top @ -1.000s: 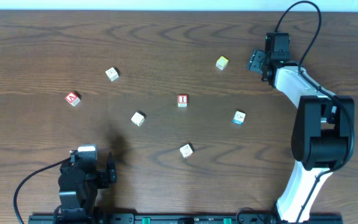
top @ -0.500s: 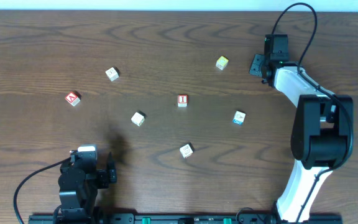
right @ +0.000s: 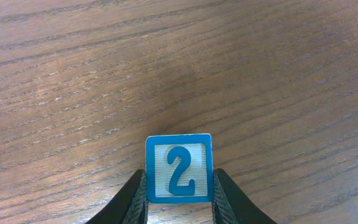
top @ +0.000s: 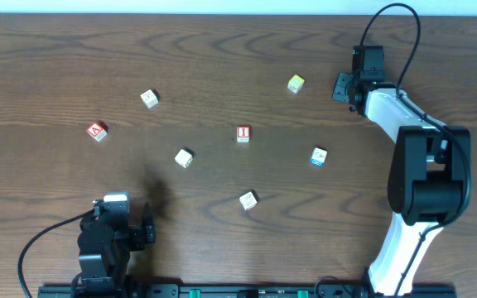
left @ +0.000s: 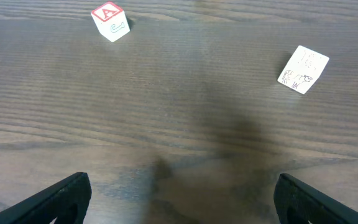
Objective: Spell out Ai2
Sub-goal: 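Move right gripper to the blue '2' block and grasp it, then carry the blue '2' block beside the red 'I' block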
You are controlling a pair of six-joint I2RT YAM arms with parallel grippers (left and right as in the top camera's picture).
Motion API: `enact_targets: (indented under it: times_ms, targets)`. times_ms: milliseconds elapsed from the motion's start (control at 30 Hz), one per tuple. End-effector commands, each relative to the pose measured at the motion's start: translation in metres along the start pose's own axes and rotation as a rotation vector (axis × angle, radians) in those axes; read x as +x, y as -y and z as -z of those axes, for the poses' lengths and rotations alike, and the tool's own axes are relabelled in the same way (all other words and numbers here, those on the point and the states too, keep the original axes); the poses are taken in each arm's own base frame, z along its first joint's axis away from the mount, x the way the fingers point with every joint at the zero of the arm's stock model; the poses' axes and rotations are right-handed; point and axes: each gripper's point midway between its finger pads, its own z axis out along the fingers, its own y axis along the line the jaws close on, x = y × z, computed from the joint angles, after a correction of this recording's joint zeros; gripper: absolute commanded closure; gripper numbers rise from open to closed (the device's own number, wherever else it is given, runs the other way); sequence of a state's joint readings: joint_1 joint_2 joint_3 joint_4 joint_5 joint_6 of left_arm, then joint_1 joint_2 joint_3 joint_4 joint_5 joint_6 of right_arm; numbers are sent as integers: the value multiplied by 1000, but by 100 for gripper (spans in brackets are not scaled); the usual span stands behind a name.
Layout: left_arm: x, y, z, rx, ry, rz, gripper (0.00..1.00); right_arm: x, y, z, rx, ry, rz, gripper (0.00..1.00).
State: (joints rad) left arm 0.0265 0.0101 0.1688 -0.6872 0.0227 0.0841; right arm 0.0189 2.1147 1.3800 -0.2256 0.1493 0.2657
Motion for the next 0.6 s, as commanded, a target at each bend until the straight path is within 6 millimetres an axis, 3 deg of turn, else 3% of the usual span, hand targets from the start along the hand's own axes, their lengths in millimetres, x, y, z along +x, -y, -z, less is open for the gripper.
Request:
enact_targets:
  times_ms: [0,133,233,300,400,467,567]
  targets:
    - [5,-2,-2,-9,-12,-11,5,3,0,-4,5,-10,25,73]
    - [5,-2,-2,-9,-12,-11,5,2,-8,0,-8,-4,34,81]
    - [5,-2,-2,-9,-12,-11,5,-10,-25,19,-38,37,52,93]
    - [5,-2,-2,-9,-13,-11,5,-25,-42,43,-71,87,66,99]
    - [5,-2,-2,-9,-13,-11,5,-40,-68,88,-124,150,94,99]
    - [5,-2,-2,-9,-13,-11,5,-40,-87,121,-163,165,126,99]
    - [5,-2,-2,-9,-13,-11,5,-22,-120,169,-228,148,156,99]
